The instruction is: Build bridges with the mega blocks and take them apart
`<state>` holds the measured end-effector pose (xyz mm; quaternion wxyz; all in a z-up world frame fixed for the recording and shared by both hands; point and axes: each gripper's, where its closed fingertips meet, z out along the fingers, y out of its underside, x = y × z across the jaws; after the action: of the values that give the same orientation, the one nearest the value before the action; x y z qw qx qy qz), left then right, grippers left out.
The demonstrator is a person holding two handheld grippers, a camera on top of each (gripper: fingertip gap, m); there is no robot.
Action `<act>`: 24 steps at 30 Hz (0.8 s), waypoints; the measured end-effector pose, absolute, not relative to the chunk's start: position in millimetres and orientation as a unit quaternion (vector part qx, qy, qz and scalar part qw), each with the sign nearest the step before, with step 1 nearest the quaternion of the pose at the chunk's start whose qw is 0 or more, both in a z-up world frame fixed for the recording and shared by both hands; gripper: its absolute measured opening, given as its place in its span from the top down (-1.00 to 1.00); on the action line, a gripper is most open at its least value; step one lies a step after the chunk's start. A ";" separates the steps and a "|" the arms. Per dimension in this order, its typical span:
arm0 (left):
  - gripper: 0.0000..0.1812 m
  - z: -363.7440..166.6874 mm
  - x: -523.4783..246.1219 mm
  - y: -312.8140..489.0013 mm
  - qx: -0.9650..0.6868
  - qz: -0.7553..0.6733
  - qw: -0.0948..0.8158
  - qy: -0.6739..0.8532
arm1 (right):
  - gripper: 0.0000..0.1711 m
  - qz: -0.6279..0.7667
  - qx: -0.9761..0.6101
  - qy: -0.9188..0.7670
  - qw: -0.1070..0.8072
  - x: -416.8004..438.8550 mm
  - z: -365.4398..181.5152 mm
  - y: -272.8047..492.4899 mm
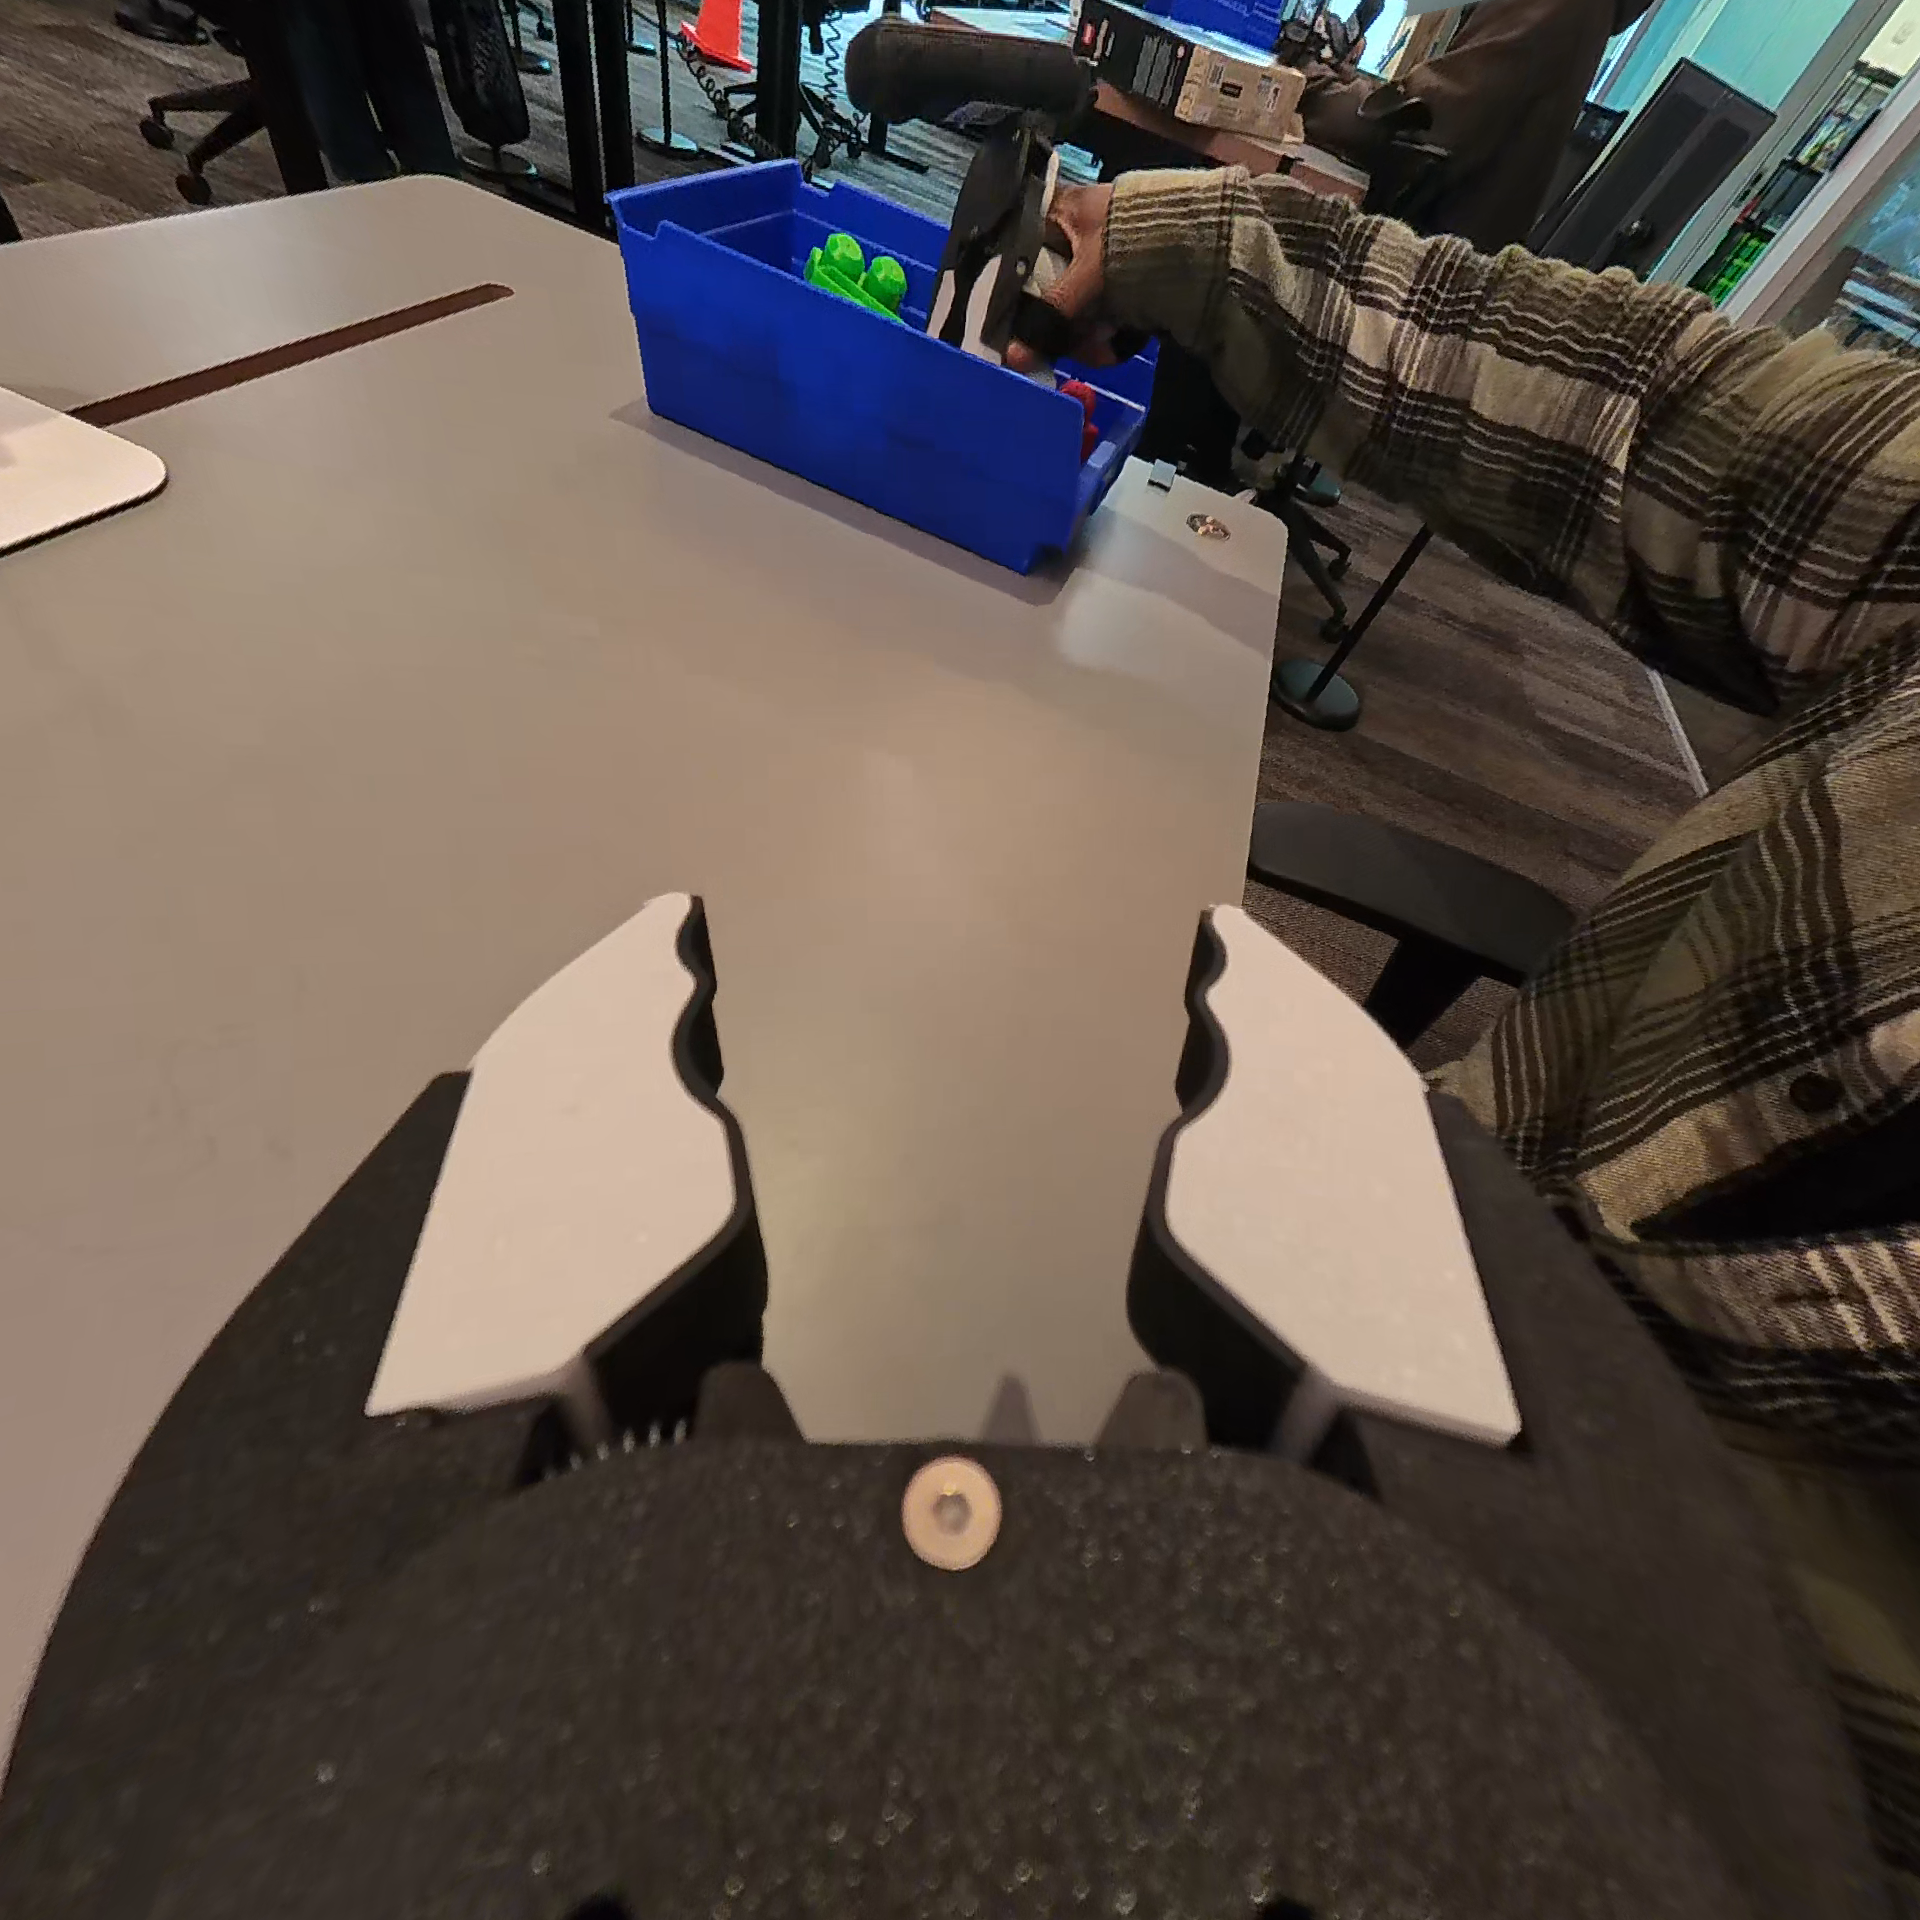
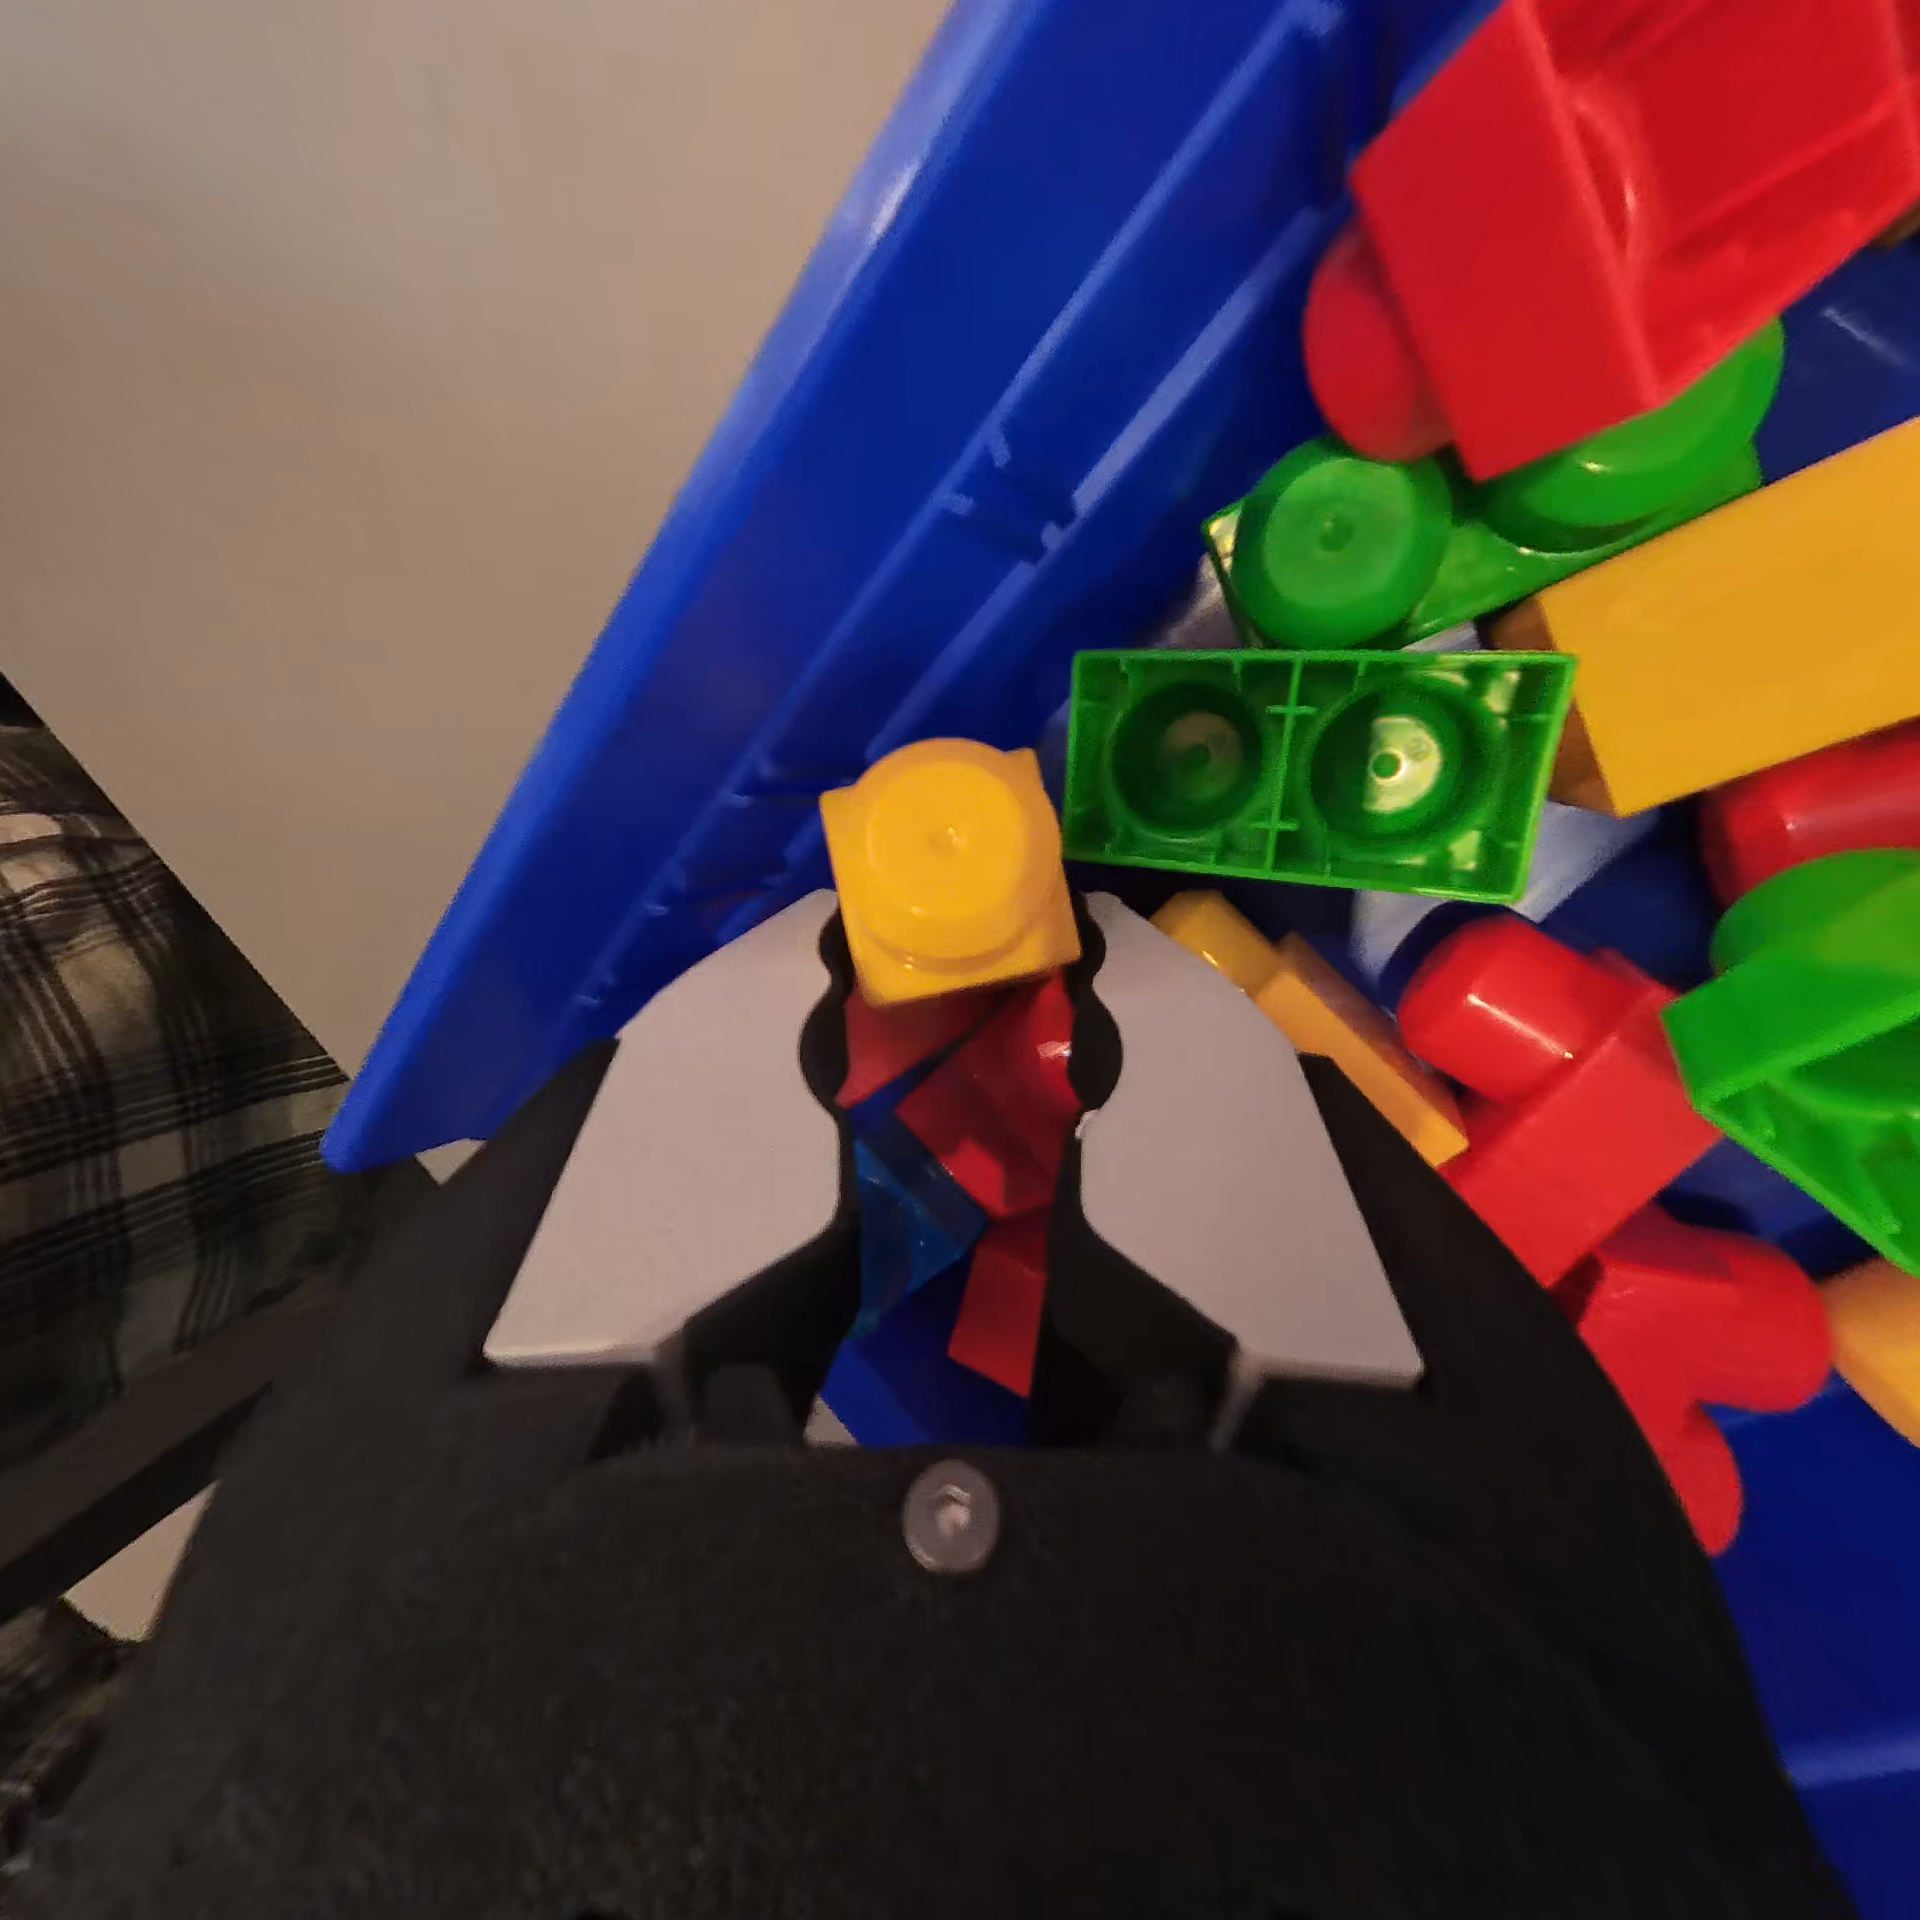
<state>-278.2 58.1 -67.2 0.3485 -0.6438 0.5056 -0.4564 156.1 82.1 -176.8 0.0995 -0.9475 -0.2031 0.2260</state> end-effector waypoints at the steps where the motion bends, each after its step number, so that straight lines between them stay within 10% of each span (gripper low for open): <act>1: 0.04 -67.3 -279.0 58.2 -0.644 -0.457 0.349 0.505 | 0.54 0.227 -0.946 -0.206 0.102 155.0 -175.8 81.8; 15: 0.13 -61.5 -299.4 99.0 -0.656 -0.487 0.385 0.431 | 0.55 0.087 -0.927 -0.240 0.274 170.6 -57.0 85.9; 24: 0.29 -35.5 -270.4 116.3 -0.618 -0.507 0.402 0.446 | 0.55 0.166 -0.812 -0.445 0.340 -24.3 -26.8 90.1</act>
<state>-270.4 116.3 -35.5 0.4021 -0.6182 0.4459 -0.5072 -24.3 90.1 -26.8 0.3399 -0.8120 -0.4446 0.1657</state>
